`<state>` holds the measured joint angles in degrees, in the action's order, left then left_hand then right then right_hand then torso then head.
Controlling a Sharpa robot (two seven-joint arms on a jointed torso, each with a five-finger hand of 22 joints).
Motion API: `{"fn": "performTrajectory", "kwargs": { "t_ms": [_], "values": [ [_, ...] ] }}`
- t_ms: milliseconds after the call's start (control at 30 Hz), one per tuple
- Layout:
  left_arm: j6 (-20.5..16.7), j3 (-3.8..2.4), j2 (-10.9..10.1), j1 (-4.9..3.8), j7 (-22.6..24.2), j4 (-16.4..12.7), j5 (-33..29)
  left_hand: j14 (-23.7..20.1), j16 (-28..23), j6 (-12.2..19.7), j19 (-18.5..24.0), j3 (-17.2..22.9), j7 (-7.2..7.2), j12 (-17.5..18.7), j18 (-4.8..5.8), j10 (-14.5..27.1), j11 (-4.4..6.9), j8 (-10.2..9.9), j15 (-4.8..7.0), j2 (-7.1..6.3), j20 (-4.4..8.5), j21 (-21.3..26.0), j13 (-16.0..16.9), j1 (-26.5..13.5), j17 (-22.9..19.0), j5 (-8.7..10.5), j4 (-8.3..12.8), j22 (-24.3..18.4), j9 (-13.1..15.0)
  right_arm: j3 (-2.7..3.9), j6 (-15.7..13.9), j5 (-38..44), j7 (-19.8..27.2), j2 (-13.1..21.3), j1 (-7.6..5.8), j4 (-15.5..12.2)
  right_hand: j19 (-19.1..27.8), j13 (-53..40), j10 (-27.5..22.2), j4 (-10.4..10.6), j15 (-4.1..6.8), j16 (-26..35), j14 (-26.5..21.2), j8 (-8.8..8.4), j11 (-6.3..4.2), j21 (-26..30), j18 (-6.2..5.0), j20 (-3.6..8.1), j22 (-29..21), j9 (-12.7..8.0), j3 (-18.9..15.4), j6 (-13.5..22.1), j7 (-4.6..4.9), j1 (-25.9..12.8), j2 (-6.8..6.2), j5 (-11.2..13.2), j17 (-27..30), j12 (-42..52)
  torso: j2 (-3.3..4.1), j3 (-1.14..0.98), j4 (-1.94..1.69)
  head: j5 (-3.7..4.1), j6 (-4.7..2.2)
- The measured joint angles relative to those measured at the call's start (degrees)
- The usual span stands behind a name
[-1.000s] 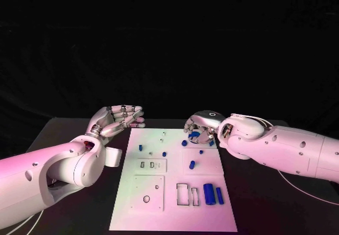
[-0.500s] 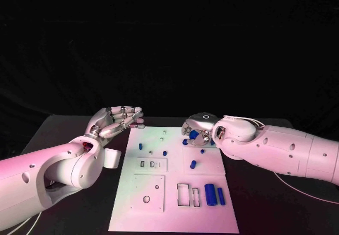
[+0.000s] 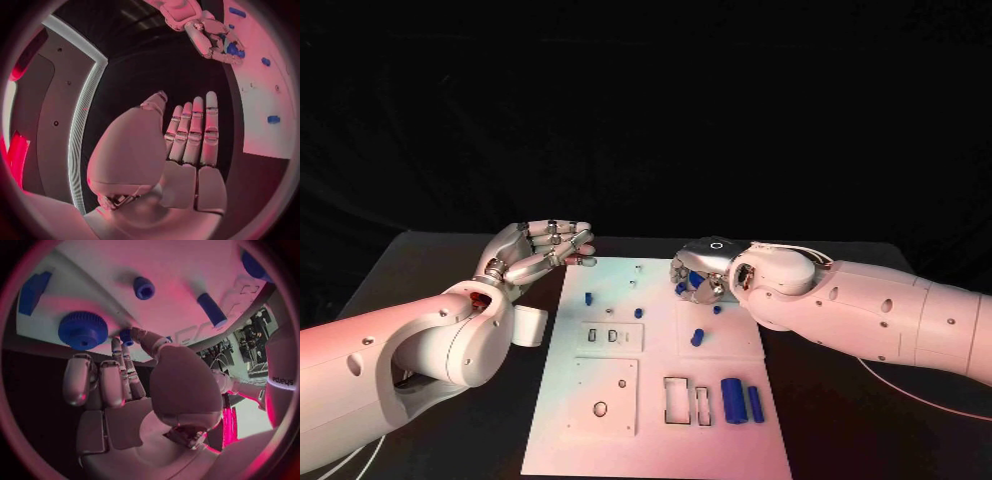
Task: Assemble the parts on the task board
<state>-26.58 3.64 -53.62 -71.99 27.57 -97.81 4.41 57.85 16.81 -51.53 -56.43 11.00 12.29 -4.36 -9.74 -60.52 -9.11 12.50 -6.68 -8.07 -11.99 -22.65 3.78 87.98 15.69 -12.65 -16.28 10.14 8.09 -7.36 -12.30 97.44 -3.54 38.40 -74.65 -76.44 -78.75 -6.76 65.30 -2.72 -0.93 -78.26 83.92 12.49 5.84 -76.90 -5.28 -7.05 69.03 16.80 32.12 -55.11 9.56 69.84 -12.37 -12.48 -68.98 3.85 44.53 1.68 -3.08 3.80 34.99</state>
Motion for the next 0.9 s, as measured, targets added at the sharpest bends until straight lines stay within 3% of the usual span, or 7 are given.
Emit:
{"fn": "performTrajectory", "kwargs": {
  "t_ms": [167, 233, 300, 400, 433, 667, 900],
  "values": [
    [0.0, 0.0, 0.0, -0.01, -0.1, 0.2, 0.0, 0.0, -0.2, 0.0, 0.0, 0.0, 0.0, 0.0, 0.0, 0.0, 0.0, 0.0, 0.0, 0.0, 0.0, -0.3, 0.0, 0.0, 0.0, 0.0, 0.0, 0.0, 0.0, 0.21, -0.1, 0.1, 0.0, -0.1, -0.09, 0.0, -0.3, -0.3, 1.3, 0.4, 0.0, -0.7, 0.0, 0.68, -0.2, -0.8, 0.0, 0.17, 1.2, 0.6, 0.4, -1.1, -0.25, 0.6, 0.61, 0.1, -0.7, 0.0, 0.31, 0.0, 0.0, -0.03, -0.1],
    [0.0, 0.0, 0.1, -0.01, -0.1, 0.4, 0.0, 0.0, -0.2, 0.0, 0.0, 0.0, 0.0, 0.0, 0.0, 0.0, 0.0, 0.0, 0.0, 0.0, 0.0, -0.3, 0.0, 0.0, 0.1, 0.0, 0.0, 0.0, 0.0, 0.26, -0.2, 0.2, 0.0, -0.1, -0.1, 0.0, -0.8, -0.4, 2.1, 0.6, 0.0, -1.0, 0.0, 1.18, -0.4, -1.5, 0.91, 0.25, 2.2, 1.0, 1.0, -1.9, -0.48, 1.1, 1.14, 0.6, -1.0, 0.3, 0.4, -0.01, 0.01, -0.04, -0.2],
    [0.0, 0.0, 0.1, -0.01, -0.1, 0.4, 0.0, 0.0, -0.2, 0.0, 0.0, 0.0, 0.0, 0.0, 0.0, 0.0, 0.0, 0.0, 0.0, 0.0, 0.0, -0.3, 0.0, 0.0, 0.1, 0.0, 0.0, 0.0, 0.0, 0.28, -0.5, 0.2, 0.1, -0.1, -0.12, 0.0, -1.3, -0.5, 3.1, 0.5, 0.02, -1.3, 0.0, 1.71, -0.63, -2.4, 0.9, 0.58, 3.5, 1.4, 1.7, -2.8, -0.93, 1.6, 1.59, 1.4, -1.3, 0.7, 0.52, 0.0, 0.0, -0.07, -0.32],
    [0.0, -0.01, 0.1, -0.01, -0.1, 0.5, 0.0, 0.0, -0.2, 0.0, 0.0, 0.0, 0.0, 0.0, 0.0, 0.2, -0.21, -0.2, 0.0, 0.0, 0.0, -0.3, 0.0, 0.0, 0.1, 0.0, 0.0, 0.0, 0.0, 0.29, -1.0, 0.2, 0.1, -0.1, -0.11, -0.1, -2.4, -0.9, 5.1, 0.4, 0.94, -1.7, 0.1, 2.93, -1.35, -3.9, 1.0, 1.09, 5.6, 2.3, 2.7, -4.3, -1.61, 2.2, 2.19, 2.8, -1.7, 1.3, 0.66, 0.03, -0.04, 0.03, -0.37],
    [0.0, -0.01, 0.1, -0.01, -0.1, 0.5, 0.0, 0.0, -0.2, 0.0, 0.0, 0.0, 0.0, 0.0, 0.0, 0.2, -0.21, -0.2, 0.0, 0.0, 0.0, -0.3, 0.0, 0.0, 0.1, 0.0, 0.0, 0.0, 0.0, 0.28, -1.3, 0.2, 0.1, -0.1, -0.08, -0.1, -2.6, -1.1, 5.4, 0.4, 1.05, -1.8, 0.2, 3.24, -1.23, -4.2, 1.7, 1.31, 5.8, 2.6, 2.9, -4.7, -1.78, 2.3, 2.33, 3.1, -1.8, 1.5, 0.7, 0.03, -0.04, 0.07, -0.39],
    [0.0, -0.01, 0.0, -0.01, -0.1, 0.6, 0.0, 0.0, -0.2, 0.2, 0.0, 0.0, 0.21, 0.2, 0.0, 0.2, -0.21, -0.2, 0.0, 0.0, 0.0, -0.2, 0.0, 0.0, 0.1, 0.0, 0.0, 0.0, -0.1, 0.06, -4.8, 0.4, -0.3, 0.6, 0.32, -1.1, -4.1, -2.2, 6.1, -0.9, 1.67, -2.3, 0.0, 6.06, -0.52, -6.1, 1.78, 2.01, 5.9, 3.6, 4.4, -5.3, -2.25, 2.6, 2.67, 4.4, -2.1, 2.4, 0.96, 0.08, -0.15, 0.19, -0.58],
    [0.0, -0.01, -0.1, -0.01, -0.2, 0.9, 0.0, 0.0, -0.2, 0.2, 0.0, 0.0, 0.21, 0.2, 0.0, 0.4, -0.41, -0.2, 0.0, 0.0, 0.0, -0.2, 0.0, 0.0, 0.2, 0.0, 0.0, 0.1, -0.1, 0.16, -8.5, 0.6, -1.6, 1.3, 0.12, -3.2, -4.2, -2.2, 6.1, -1.0, 1.67, -2.3, 0.0, 6.36, -0.52, -6.4, 1.78, 2.06, 5.9, 3.6, 4.4, -5.3, -2.27, 2.6, 2.67, 4.7, -2.2, 2.4, 1.08, 0.21, -0.2, 0.19, -1.12]
  ]
}}
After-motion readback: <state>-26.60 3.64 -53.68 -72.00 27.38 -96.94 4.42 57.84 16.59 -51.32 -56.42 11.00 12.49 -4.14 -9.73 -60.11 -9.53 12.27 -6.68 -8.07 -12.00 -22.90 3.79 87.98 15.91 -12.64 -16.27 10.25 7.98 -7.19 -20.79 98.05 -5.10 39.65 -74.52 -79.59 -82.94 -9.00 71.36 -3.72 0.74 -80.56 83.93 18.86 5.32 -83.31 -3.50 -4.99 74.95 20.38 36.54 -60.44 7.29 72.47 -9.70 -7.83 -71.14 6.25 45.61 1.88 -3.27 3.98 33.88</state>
